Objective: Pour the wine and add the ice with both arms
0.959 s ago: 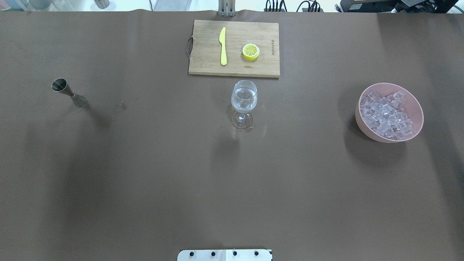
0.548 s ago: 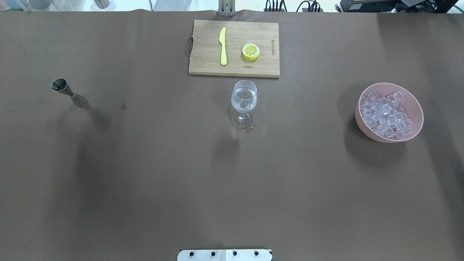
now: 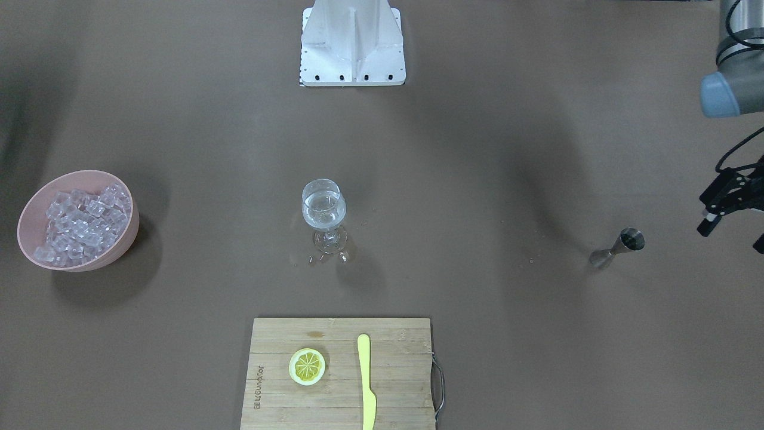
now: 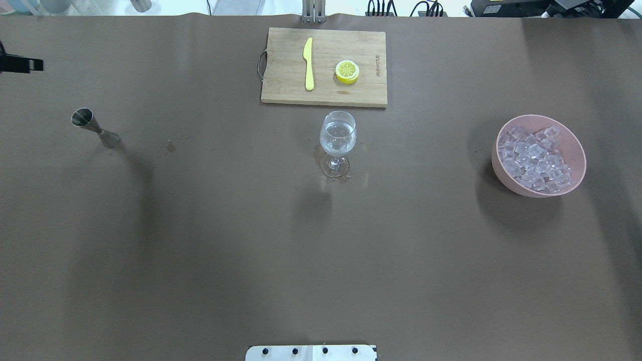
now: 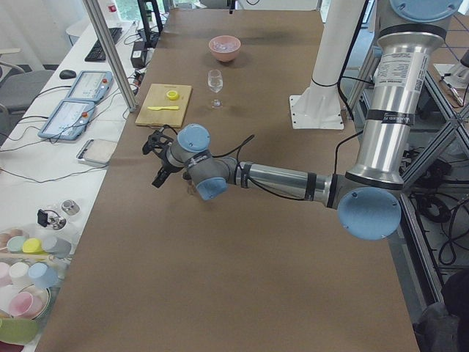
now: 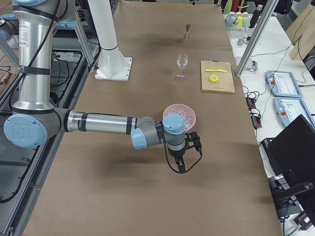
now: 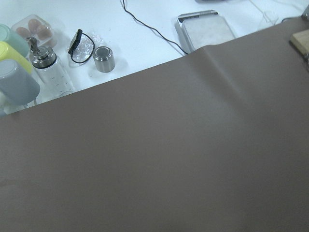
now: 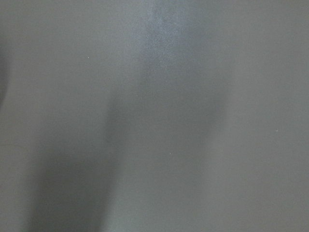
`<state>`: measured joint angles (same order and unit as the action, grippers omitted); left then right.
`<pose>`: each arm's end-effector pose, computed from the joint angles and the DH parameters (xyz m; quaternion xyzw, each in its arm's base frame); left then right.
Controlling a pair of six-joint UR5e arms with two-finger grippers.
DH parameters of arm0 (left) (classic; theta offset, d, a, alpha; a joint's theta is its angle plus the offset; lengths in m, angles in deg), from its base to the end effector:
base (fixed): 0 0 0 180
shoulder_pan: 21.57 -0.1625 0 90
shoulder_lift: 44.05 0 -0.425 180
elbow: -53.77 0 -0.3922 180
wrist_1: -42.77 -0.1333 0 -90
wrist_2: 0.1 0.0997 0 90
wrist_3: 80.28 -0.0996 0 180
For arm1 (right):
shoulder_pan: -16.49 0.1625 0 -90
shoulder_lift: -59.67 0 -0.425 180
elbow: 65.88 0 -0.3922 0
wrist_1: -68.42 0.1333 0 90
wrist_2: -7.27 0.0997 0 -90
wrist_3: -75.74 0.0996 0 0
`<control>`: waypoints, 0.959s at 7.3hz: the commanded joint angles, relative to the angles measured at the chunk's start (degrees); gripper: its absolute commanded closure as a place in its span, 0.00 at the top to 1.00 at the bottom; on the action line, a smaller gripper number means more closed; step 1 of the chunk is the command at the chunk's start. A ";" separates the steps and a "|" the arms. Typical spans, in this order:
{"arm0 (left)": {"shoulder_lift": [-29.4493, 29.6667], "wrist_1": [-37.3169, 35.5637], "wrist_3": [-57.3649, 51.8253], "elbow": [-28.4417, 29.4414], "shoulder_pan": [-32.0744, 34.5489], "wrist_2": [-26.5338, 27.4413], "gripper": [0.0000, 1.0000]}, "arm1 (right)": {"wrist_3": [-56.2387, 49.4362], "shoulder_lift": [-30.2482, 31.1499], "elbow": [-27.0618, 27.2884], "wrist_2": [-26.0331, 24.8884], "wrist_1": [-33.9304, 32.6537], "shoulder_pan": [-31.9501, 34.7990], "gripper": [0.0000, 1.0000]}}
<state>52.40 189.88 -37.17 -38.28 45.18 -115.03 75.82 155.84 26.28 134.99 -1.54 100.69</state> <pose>0.1368 -0.5497 0.4733 0.3435 0.4414 -0.0263 0.8286 0.0252 -0.4681 0.6607 0.1154 -0.3264 -0.0918 0.9337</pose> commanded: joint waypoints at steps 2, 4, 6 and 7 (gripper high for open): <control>-7.14 1.77 15.33 -10.51 -22.14 35.55 0.99 | 0.00 0.15 -0.13 0.07 0.00 0.00 1.00; -10.04 1.77 15.25 -10.78 -26.74 50.54 0.99 | 0.09 0.24 -0.22 0.07 0.00 0.00 1.00; -11.11 1.34 14.72 -10.69 -29.64 61.88 0.99 | 0.17 0.59 -0.13 0.07 0.00 0.00 1.00; -11.20 1.25 14.98 -10.61 -31.66 65.76 0.98 | 0.09 0.59 -0.13 0.07 0.00 0.00 1.00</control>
<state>41.48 191.33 -22.35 -48.94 15.85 -54.95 75.95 156.38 26.13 135.06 -1.55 100.69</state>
